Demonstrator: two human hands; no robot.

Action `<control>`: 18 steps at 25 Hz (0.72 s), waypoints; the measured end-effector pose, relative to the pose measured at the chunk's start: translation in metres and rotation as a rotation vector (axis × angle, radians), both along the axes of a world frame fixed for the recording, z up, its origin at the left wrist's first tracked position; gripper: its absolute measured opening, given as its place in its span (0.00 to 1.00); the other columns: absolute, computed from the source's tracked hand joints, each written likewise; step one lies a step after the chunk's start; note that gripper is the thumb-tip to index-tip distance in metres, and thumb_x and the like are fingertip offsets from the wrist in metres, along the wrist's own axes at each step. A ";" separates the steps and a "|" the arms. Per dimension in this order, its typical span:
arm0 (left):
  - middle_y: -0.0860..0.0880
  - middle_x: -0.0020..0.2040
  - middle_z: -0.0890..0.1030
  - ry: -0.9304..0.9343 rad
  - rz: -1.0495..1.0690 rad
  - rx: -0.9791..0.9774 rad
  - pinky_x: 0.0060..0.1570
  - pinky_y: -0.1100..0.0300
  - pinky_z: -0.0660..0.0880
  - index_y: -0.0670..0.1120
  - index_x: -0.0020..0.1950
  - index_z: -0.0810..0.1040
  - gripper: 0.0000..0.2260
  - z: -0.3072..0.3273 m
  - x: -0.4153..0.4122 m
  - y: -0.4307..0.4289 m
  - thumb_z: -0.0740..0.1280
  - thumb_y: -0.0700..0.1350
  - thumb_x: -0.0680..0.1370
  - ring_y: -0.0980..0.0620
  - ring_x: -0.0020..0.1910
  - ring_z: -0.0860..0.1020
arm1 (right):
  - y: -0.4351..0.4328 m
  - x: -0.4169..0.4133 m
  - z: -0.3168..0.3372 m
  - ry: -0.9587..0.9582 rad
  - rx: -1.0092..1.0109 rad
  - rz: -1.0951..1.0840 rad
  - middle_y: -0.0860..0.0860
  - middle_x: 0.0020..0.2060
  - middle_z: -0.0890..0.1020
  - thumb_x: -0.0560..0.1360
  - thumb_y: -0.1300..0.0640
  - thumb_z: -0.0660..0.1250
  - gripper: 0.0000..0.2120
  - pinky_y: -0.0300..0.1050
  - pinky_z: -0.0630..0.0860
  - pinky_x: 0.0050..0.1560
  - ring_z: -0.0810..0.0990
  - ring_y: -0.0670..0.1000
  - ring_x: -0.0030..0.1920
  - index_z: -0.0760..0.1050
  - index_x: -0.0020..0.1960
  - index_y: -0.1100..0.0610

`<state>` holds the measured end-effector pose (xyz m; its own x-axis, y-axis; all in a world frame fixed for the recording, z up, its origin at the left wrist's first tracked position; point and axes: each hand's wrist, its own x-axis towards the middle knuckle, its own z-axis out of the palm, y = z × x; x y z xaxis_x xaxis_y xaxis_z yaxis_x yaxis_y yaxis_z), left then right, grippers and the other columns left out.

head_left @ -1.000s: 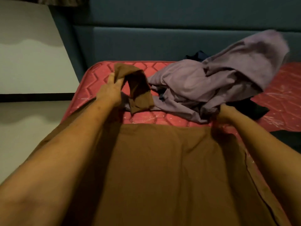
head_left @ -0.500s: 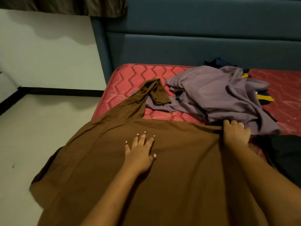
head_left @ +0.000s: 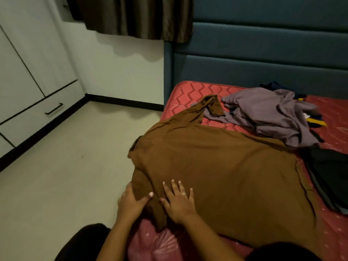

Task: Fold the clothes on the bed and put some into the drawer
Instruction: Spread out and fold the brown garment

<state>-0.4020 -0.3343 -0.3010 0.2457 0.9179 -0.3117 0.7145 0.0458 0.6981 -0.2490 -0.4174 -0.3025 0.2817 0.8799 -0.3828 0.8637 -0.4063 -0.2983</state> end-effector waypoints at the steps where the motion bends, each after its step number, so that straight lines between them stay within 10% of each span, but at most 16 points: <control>1: 0.42 0.70 0.71 0.000 -0.021 -0.041 0.67 0.48 0.68 0.46 0.75 0.62 0.53 -0.007 -0.012 -0.013 0.68 0.73 0.57 0.40 0.67 0.70 | -0.013 -0.013 0.000 0.013 -0.002 0.007 0.48 0.79 0.46 0.71 0.26 0.39 0.39 0.62 0.40 0.73 0.42 0.51 0.78 0.43 0.78 0.41; 7: 0.43 0.69 0.70 0.066 -0.169 -0.045 0.65 0.52 0.69 0.47 0.75 0.61 0.41 0.002 -0.063 -0.048 0.75 0.58 0.68 0.42 0.67 0.70 | -0.083 -0.060 0.001 -0.134 0.178 0.055 0.53 0.67 0.70 0.78 0.51 0.56 0.24 0.52 0.70 0.63 0.70 0.57 0.65 0.60 0.74 0.50; 12: 0.47 0.61 0.79 0.088 -0.340 -0.031 0.59 0.60 0.72 0.46 0.64 0.75 0.21 0.013 -0.067 -0.070 0.73 0.46 0.72 0.49 0.58 0.77 | -0.111 -0.050 -0.007 -0.055 0.156 -0.143 0.56 0.70 0.67 0.78 0.52 0.62 0.28 0.48 0.64 0.69 0.66 0.57 0.69 0.59 0.75 0.57; 15: 0.46 0.64 0.76 0.159 -0.409 -0.033 0.60 0.59 0.70 0.44 0.67 0.73 0.22 0.015 -0.058 -0.075 0.71 0.48 0.75 0.47 0.62 0.75 | -0.111 -0.037 -0.010 -0.078 0.142 -0.212 0.55 0.76 0.55 0.78 0.49 0.64 0.37 0.48 0.56 0.74 0.57 0.58 0.75 0.48 0.79 0.56; 18: 0.44 0.69 0.71 0.162 -0.406 -0.079 0.62 0.55 0.71 0.45 0.74 0.64 0.31 0.012 -0.044 -0.068 0.69 0.53 0.75 0.45 0.64 0.73 | -0.104 -0.032 -0.019 0.026 0.237 -0.159 0.55 0.73 0.64 0.77 0.56 0.63 0.28 0.44 0.62 0.71 0.64 0.54 0.72 0.59 0.75 0.56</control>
